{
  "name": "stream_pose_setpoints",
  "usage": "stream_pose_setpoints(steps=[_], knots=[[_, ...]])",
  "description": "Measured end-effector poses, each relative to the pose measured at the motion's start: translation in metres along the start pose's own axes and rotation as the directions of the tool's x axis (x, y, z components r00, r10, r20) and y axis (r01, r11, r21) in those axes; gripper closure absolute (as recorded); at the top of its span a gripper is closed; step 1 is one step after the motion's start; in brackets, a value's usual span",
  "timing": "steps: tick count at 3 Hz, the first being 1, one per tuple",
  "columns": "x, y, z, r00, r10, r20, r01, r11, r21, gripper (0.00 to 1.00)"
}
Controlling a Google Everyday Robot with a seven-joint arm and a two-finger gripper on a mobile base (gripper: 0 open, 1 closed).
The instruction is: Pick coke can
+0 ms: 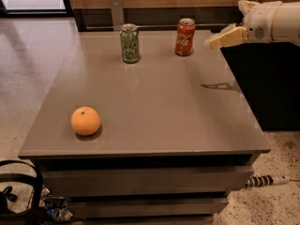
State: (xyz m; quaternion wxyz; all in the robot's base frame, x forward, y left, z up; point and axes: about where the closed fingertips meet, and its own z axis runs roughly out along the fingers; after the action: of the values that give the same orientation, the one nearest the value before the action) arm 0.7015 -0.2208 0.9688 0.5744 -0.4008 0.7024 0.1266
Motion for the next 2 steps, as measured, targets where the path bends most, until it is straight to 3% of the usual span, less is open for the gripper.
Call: stream_pose_setpoints(steps=[2], knots=[[0.004,-0.006,0.055,0.994,0.069,0.08,-0.067,0.9973,-0.029,0.0]])
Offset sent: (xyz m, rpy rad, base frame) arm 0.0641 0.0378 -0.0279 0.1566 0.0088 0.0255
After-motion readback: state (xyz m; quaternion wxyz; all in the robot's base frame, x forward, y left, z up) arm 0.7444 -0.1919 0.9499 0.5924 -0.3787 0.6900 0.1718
